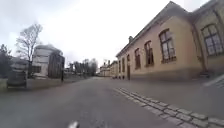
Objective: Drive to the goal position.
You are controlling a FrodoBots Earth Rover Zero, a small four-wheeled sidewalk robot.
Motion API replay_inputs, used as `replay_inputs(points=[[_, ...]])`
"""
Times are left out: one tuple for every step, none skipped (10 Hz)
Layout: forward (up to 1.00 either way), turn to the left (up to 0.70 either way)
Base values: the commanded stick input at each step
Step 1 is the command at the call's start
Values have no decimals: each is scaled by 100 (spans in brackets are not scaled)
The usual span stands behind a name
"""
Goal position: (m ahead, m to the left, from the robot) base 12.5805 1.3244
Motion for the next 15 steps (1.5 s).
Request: replay_inputs(points=[[70, 0], [70, 0], [70, 0], [70, 6], [70, 23], [70, 35], [70, 29], [70, 15], [70, 1], [70, 0], [70, 0], [70, 0], [70, 0], [70, 0], [70, 0]])
